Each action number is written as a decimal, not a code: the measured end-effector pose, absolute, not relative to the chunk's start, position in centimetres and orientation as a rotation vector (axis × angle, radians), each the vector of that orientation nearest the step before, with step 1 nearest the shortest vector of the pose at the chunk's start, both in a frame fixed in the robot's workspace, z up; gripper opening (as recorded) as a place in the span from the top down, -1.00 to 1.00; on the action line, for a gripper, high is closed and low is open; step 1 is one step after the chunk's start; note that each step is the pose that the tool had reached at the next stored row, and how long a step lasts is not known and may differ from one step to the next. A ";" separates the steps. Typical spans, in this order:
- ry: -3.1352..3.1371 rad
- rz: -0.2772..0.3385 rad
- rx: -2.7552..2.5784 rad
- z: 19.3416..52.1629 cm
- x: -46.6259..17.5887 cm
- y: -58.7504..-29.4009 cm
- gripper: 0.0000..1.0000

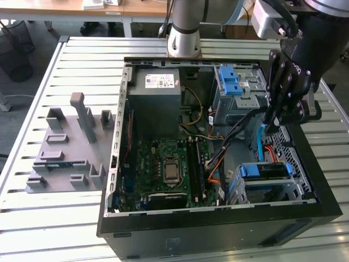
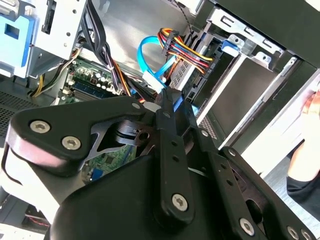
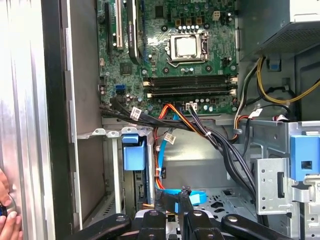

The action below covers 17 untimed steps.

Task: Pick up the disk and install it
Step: 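Insert the second disk wire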

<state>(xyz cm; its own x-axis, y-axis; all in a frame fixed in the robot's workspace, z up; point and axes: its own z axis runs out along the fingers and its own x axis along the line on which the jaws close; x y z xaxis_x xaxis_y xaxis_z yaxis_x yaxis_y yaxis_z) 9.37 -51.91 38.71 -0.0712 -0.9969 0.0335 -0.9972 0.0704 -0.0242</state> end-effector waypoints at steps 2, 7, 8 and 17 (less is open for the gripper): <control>-2.293 0.063 2.135 38.8 9.3 -51.9 0.50; -2.292 0.064 2.135 38.8 9.3 -51.9 0.50; -2.292 0.064 2.135 38.7 9.3 -51.9 0.50; -2.294 0.061 2.136 38.4 9.3 -51.9 0.50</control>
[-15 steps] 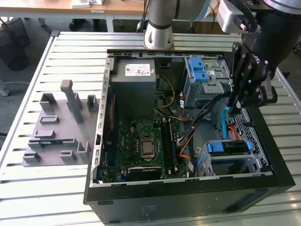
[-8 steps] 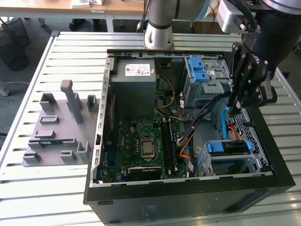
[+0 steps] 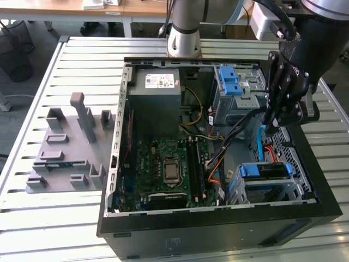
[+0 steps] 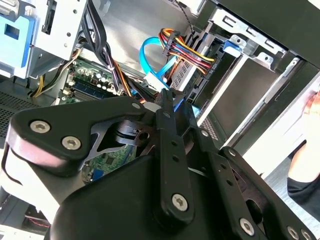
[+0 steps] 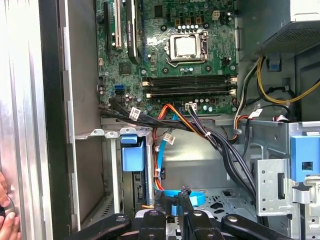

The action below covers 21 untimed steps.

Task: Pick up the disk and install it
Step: 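Insert the second disk wire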

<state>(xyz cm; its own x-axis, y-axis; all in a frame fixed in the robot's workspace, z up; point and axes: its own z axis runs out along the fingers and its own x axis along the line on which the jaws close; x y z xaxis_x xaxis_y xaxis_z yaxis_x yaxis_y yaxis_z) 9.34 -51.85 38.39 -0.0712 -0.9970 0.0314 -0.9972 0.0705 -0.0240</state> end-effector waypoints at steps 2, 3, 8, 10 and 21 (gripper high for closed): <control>-2.294 0.061 2.136 38.3 9.3 -51.8 0.50; -2.294 0.061 2.136 38.2 9.3 -51.8 0.50; -2.284 0.082 2.128 37.9 9.3 -51.8 0.50; -2.277 0.096 2.122 37.7 9.3 -51.8 0.50; -2.289 0.070 2.132 37.2 9.3 -52.0 0.68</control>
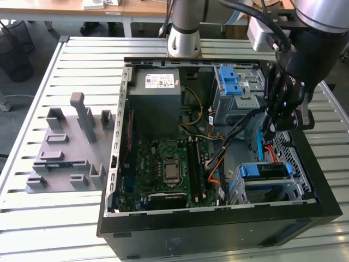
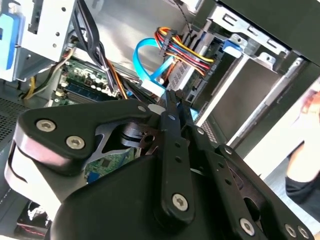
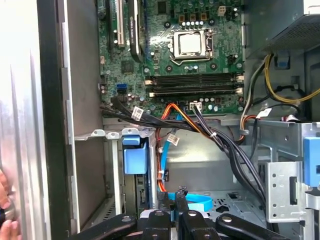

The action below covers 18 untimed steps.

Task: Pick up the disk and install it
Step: 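Insert the second disk wire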

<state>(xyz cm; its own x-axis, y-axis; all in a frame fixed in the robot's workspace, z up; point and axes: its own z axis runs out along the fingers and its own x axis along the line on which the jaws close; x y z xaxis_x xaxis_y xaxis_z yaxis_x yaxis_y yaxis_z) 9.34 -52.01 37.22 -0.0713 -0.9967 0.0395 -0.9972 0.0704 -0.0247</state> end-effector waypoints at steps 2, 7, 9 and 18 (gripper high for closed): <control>-2.298 0.051 2.140 37.1 9.3 -52.2 0.68; -2.300 0.049 2.142 36.6 9.3 -52.6 0.68; -2.300 0.049 2.142 36.5 9.3 -52.7 0.68; -2.300 0.049 2.142 35.6 9.3 -53.7 0.68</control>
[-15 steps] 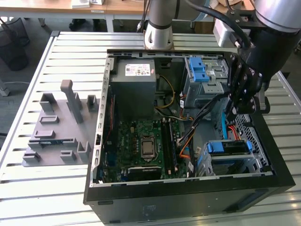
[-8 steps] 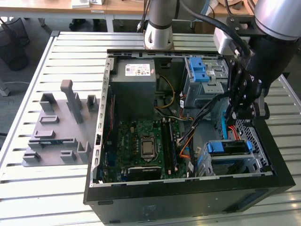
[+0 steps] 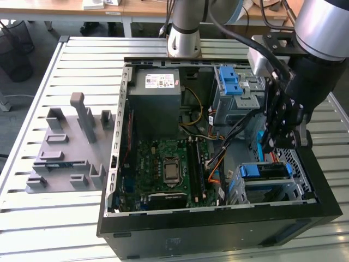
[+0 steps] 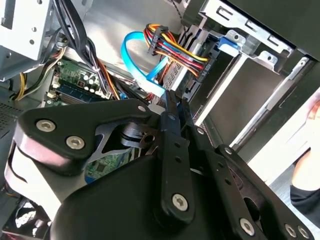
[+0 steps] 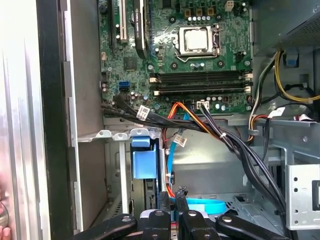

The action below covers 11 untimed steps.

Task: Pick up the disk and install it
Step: 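Insert the second disk wire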

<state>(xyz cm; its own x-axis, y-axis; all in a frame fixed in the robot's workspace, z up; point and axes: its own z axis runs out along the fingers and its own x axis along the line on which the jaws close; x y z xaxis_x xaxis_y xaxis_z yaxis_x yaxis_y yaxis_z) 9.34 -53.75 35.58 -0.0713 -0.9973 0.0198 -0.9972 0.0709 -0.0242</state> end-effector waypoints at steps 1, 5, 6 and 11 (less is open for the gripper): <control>2.297 -0.049 -2.139 35.5 9.3 -53.8 0.68; 2.287 -0.025 -2.130 35.2 9.3 -54.2 0.68; 2.282 -0.012 -2.124 35.1 9.3 -54.3 0.68; 2.279 -0.004 -2.121 34.9 9.3 -55.0 0.68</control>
<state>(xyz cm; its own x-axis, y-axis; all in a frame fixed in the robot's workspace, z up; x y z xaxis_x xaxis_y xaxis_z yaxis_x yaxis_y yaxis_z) 9.34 -55.01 34.85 -0.0714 -0.9973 -0.0189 -0.9972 0.0718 -0.0215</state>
